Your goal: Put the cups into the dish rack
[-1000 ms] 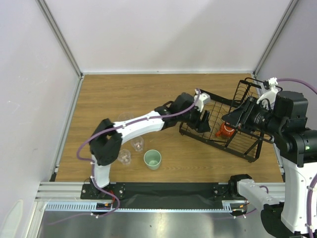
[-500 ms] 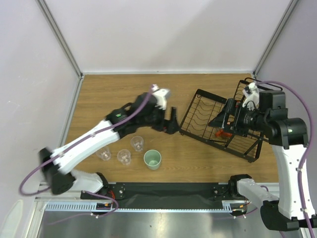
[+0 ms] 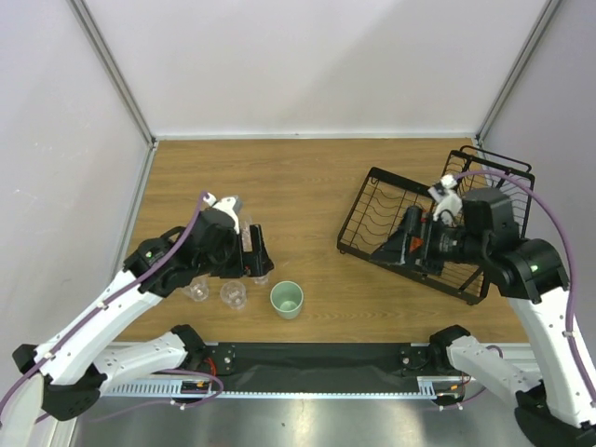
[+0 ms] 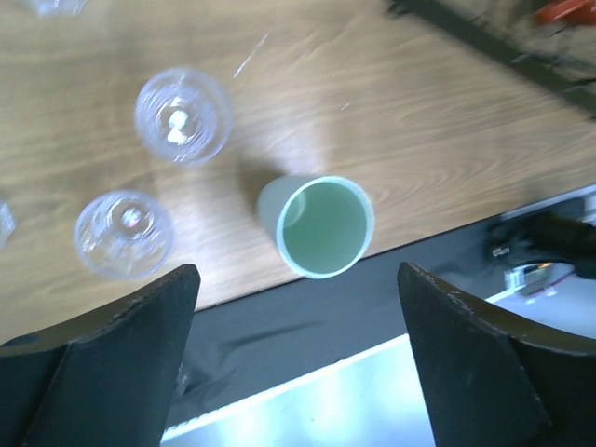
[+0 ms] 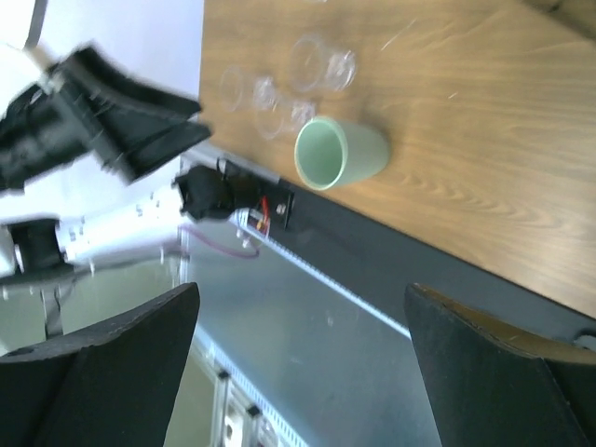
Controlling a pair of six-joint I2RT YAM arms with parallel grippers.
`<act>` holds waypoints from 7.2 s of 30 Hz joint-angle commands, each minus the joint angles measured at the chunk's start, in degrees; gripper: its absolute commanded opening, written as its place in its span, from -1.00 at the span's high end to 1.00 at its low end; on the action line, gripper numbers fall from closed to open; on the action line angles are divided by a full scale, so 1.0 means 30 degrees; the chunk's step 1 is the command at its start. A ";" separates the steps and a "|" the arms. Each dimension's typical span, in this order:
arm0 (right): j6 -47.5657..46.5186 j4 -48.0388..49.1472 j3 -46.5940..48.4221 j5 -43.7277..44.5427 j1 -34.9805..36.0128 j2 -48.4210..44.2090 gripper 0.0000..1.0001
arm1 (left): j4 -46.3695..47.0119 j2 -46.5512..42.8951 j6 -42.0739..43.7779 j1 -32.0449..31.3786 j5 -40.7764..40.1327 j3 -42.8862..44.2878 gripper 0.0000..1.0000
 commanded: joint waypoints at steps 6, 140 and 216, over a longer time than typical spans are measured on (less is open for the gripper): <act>0.4059 0.4057 -0.1080 0.4642 0.6109 0.1196 -0.99 | -0.1263 0.0646 -0.0808 0.0166 0.0937 -0.1014 -0.74; 0.6231 1.9116 -0.5857 -0.3617 0.0341 -0.4279 1.00 | 2.6309 -0.0177 -1.2118 -0.3086 0.7120 -0.3214 -0.98; 0.2043 -0.6342 0.8264 2.0347 0.2098 -0.0677 -0.75 | 0.4835 2.3847 0.5604 -0.1035 0.2112 2.3564 0.99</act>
